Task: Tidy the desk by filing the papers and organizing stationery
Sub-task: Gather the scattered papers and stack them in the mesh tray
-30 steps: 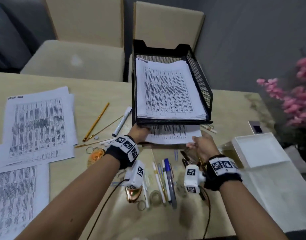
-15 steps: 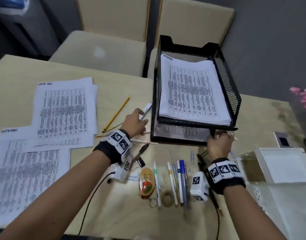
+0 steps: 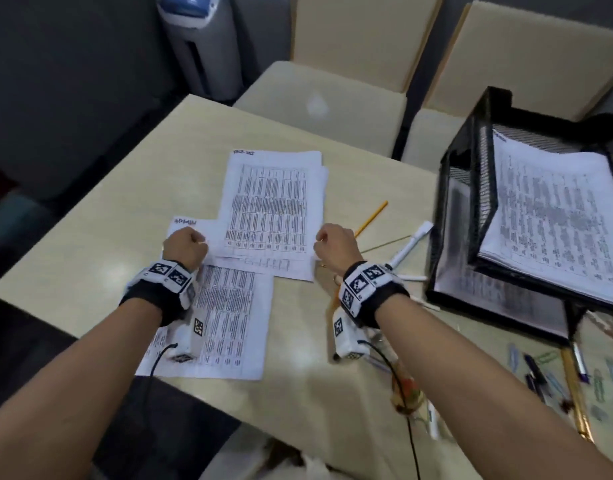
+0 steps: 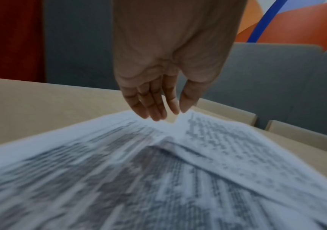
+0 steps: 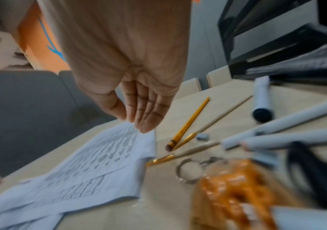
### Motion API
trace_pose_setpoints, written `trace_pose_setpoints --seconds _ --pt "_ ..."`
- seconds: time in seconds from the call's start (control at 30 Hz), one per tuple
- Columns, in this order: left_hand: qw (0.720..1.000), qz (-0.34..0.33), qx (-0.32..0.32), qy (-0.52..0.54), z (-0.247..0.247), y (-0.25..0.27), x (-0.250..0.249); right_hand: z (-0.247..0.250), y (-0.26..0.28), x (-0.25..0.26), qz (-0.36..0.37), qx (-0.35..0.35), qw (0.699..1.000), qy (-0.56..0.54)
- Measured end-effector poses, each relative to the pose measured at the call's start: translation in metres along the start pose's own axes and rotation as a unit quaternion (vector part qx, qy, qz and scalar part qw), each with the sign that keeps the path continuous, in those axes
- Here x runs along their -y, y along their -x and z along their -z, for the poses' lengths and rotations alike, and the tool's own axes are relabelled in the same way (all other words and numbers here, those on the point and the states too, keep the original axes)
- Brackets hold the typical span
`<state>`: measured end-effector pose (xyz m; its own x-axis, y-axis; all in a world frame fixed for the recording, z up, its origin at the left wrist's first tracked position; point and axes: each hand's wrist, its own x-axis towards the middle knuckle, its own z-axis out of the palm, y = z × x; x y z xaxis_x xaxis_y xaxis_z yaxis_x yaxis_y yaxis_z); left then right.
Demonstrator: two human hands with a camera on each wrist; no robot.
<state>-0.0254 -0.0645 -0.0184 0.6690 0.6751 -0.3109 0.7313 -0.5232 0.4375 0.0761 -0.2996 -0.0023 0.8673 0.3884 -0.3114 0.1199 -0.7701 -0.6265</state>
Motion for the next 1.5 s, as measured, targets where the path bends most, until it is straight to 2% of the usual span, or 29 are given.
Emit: trace_pose_setpoints --seconds 0.13,0.2,0.27,0.4,0.47,0.53,0.57,0.73,0.8,0.87,0.93,1.0,1.07,1.17,1.23,1.3,1.4,1.5 --pt "0.986 0.149 -0.002 -0.077 0.006 0.01 0.042 -0.024 -0.033 0.016 -0.073 -0.039 0.997 -0.006" --pt "0.977 0.176 0.014 -0.122 0.002 0.019 0.057 -0.033 -0.042 0.019 -0.129 -0.032 0.991 -0.003" --pt "0.978 0.175 0.003 -0.116 -0.009 0.018 0.069 -0.044 -0.045 0.022 -0.154 -0.028 0.987 0.037" --pt "0.983 0.179 0.03 -0.024 -0.003 0.005 0.064 -0.07 -0.031 0.03 -0.129 -0.022 0.988 0.085" --pt "0.982 0.182 0.012 0.047 0.008 -0.001 0.056 -0.085 -0.014 0.033 -0.113 -0.018 0.988 0.104" --pt "0.972 0.185 -0.012 0.145 0.011 -0.013 0.052 -0.1 0.007 0.035 -0.104 -0.014 0.988 0.111" --pt "0.961 0.193 -0.002 0.196 0.013 -0.015 0.049 -0.108 0.017 0.036 -0.104 -0.009 0.989 0.104" --pt "0.966 0.077 0.083 0.231 0.001 -0.009 0.044 -0.128 0.053 0.048 -0.097 0.028 0.994 0.042" --pt "0.965 0.015 0.086 0.246 0.003 -0.004 0.04 -0.12 0.046 0.048 -0.122 0.034 0.992 -0.011" --pt "0.952 -0.046 0.075 0.294 0.021 0.006 0.026 -0.1 0.035 0.049 -0.171 0.0 0.98 -0.097" --pt "0.922 -0.123 0.073 0.359 0.05 0.021 0.004 -0.07 0.029 0.055 -0.173 -0.041 0.953 -0.244" --pt "0.888 -0.207 0.062 0.405 0.082 0.034 -0.017 -0.032 0.028 0.067 -0.113 -0.044 0.933 -0.34" --pt "0.853 -0.261 0.043 0.45 0.108 0.044 -0.032 0.007 0.032 0.084 0.01 -0.072 0.922 -0.38" --pt "0.808 -0.297 0.007 0.509 0.128 0.053 -0.043 0.043 0.046 0.101 0.145 -0.155 0.905 -0.368" --pt "0.797 -0.312 -0.008 0.518 0.13 0.058 -0.047 0.048 0.058 0.103 0.164 -0.179 0.892 -0.382" --pt "0.797 -0.304 -0.012 0.522 0.126 0.065 -0.046 0.044 0.067 0.098 0.155 -0.182 0.887 -0.395" --pt "0.792 -0.284 -0.007 0.54 0.118 0.07 -0.042 0.028 0.069 0.085 0.111 -0.168 0.897 -0.392" --pt "0.804 -0.257 -0.006 0.536 0.103 0.068 -0.043 0.013 0.063 0.078 0.067 -0.153 0.904 -0.394"
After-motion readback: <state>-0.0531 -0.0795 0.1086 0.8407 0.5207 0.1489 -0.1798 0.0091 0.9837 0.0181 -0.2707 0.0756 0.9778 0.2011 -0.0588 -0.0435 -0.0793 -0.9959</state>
